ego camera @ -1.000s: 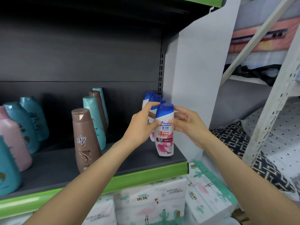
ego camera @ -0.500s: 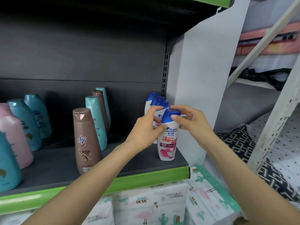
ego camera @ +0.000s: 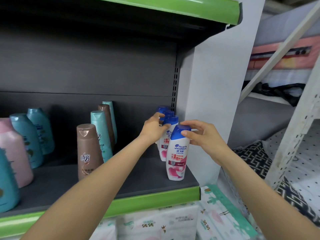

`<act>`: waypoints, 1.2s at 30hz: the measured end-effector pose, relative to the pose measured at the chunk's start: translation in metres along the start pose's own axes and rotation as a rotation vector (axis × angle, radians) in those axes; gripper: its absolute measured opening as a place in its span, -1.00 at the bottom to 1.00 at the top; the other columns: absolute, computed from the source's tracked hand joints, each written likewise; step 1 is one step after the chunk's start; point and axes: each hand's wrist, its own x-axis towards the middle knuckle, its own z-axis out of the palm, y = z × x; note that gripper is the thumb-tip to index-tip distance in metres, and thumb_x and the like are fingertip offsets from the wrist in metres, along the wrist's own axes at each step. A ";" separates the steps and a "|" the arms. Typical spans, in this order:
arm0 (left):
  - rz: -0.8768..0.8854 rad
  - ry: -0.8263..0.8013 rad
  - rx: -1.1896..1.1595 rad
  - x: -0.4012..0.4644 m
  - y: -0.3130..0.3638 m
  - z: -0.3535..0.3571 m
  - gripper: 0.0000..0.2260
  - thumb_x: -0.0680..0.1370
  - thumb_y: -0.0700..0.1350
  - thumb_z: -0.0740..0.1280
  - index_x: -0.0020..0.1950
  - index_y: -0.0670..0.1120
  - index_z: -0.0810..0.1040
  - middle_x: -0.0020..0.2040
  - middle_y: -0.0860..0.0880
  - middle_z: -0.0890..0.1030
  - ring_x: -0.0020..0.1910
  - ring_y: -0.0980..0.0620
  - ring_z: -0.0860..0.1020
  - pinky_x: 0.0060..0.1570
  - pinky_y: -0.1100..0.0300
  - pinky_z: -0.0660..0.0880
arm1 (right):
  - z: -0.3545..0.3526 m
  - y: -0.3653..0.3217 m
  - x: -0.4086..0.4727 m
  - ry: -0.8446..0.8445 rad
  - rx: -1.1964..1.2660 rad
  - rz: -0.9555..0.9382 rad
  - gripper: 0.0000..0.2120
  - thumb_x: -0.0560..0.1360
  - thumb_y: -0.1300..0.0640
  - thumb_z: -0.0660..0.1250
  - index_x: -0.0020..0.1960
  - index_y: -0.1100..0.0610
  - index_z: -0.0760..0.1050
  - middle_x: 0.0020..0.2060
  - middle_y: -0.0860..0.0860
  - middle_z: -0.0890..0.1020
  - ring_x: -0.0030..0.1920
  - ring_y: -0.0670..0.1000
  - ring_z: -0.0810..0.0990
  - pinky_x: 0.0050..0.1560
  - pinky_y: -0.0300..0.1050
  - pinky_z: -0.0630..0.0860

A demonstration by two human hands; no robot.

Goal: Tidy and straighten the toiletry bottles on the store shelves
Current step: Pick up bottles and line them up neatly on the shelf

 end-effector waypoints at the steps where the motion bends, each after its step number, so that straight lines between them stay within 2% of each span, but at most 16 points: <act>1: -0.013 -0.015 -0.013 0.000 0.000 0.000 -0.61 0.55 -0.09 0.32 0.35 -0.11 0.36 0.22 -0.11 0.53 0.12 -0.01 0.51 -0.02 0.24 0.41 | 0.000 -0.001 0.000 -0.002 -0.008 0.003 -0.80 0.49 0.27 0.35 0.11 0.14 0.54 0.03 0.04 0.64 -0.08 -0.09 0.64 -0.25 -0.33 0.54; 7: -0.056 -0.040 -0.082 0.001 -0.007 0.003 -0.65 0.53 -0.05 0.34 0.27 -0.11 0.42 0.19 -0.12 0.55 0.11 -0.08 0.56 0.00 0.12 0.52 | -0.002 -0.003 0.000 -0.014 -0.043 0.009 -0.80 0.49 0.26 0.35 0.11 0.16 0.53 0.06 0.09 0.62 -0.06 -0.07 0.64 -0.24 -0.32 0.56; 11: -0.039 -0.004 -0.105 -0.007 -0.005 0.004 -0.73 0.55 -0.10 0.31 0.22 -0.11 0.40 0.17 -0.13 0.55 0.08 -0.08 0.56 0.03 0.02 0.56 | -0.002 -0.003 0.000 -0.014 -0.046 -0.001 -0.81 0.49 0.26 0.36 0.10 0.15 0.54 0.06 0.08 0.62 -0.07 -0.09 0.63 -0.26 -0.33 0.55; 15: -0.048 0.068 -0.119 -0.018 -0.003 -0.002 -0.75 0.55 -0.12 0.32 0.20 -0.13 0.41 0.16 -0.12 0.56 0.04 -0.01 0.56 -0.02 0.10 0.55 | -0.002 -0.003 0.001 0.012 -0.118 -0.008 -0.76 0.48 0.23 0.38 0.15 0.14 0.54 0.09 0.09 0.61 0.01 0.00 0.61 -0.24 -0.34 0.56; 18: -0.011 0.145 -0.102 -0.030 -0.001 -0.012 -0.74 0.55 -0.13 0.31 0.21 -0.15 0.42 0.15 -0.10 0.57 0.02 0.04 0.55 -0.05 0.19 0.52 | 0.000 -0.006 0.001 0.037 -0.200 -0.043 -0.70 0.46 0.21 0.40 0.19 0.12 0.53 0.10 0.02 0.61 0.05 -0.06 0.57 -0.11 -0.38 0.50; 21: 0.067 0.219 -0.028 -0.044 0.005 -0.023 -0.72 0.54 -0.12 0.32 0.23 -0.14 0.43 0.16 -0.11 0.56 0.11 0.00 0.54 0.01 0.19 0.50 | 0.003 -0.012 -0.003 0.119 -0.345 -0.116 -0.69 0.46 0.16 0.41 0.20 0.09 0.53 0.12 -0.06 0.58 0.12 -0.12 0.50 0.03 -0.34 0.39; 24: 0.113 0.275 -0.002 -0.060 0.012 -0.035 -0.71 0.54 -0.09 0.32 0.23 -0.12 0.44 0.14 -0.08 0.55 0.10 0.03 0.51 -0.01 0.25 0.42 | 0.013 -0.026 -0.011 0.218 -0.438 -0.204 -0.73 0.47 0.18 0.39 0.18 0.09 0.55 0.11 -0.08 0.57 0.05 -0.15 0.48 -0.03 -0.47 0.34; 26: 0.138 0.271 -0.021 -0.073 0.018 -0.045 -0.72 0.55 -0.08 0.32 0.22 -0.11 0.44 0.09 -0.05 0.56 0.03 0.06 0.52 -0.04 0.27 0.43 | 0.023 -0.037 -0.019 0.216 -0.413 -0.220 -0.73 0.49 0.22 0.37 0.19 0.11 0.55 0.10 -0.06 0.60 0.03 -0.14 0.52 -0.09 -0.57 0.36; 30: 0.164 0.210 -0.114 -0.103 0.028 -0.070 -0.77 0.55 -0.09 0.31 0.19 -0.09 0.46 -0.05 0.08 0.53 -0.15 0.21 0.49 -0.20 0.41 0.42 | 0.050 -0.058 -0.037 0.151 -0.409 -0.150 -0.65 0.50 0.18 0.36 0.28 0.09 0.47 0.10 -0.03 0.58 0.03 -0.11 0.53 -0.15 -0.50 0.39; 33: 0.174 0.171 -0.173 -0.125 0.032 -0.089 -0.80 0.53 -0.08 0.33 0.14 -0.08 0.50 -0.12 0.09 0.56 -0.15 0.13 0.54 -0.14 0.28 0.50 | 0.072 -0.067 -0.060 0.100 -0.385 -0.086 -0.59 0.49 0.16 0.38 0.32 0.08 0.42 0.04 -0.05 0.57 -0.03 -0.11 0.55 -0.22 -0.46 0.40; 36: 0.179 0.154 -0.190 -0.146 0.034 -0.105 -0.82 0.52 -0.06 0.35 0.10 -0.05 0.53 -0.14 0.07 0.59 -0.14 0.08 0.57 -0.08 0.11 0.56 | 0.099 -0.073 -0.088 0.113 -0.312 -0.092 -0.52 0.46 0.16 0.41 0.32 0.01 0.34 -0.10 -0.19 0.55 -0.14 -0.24 0.55 -0.27 -0.46 0.43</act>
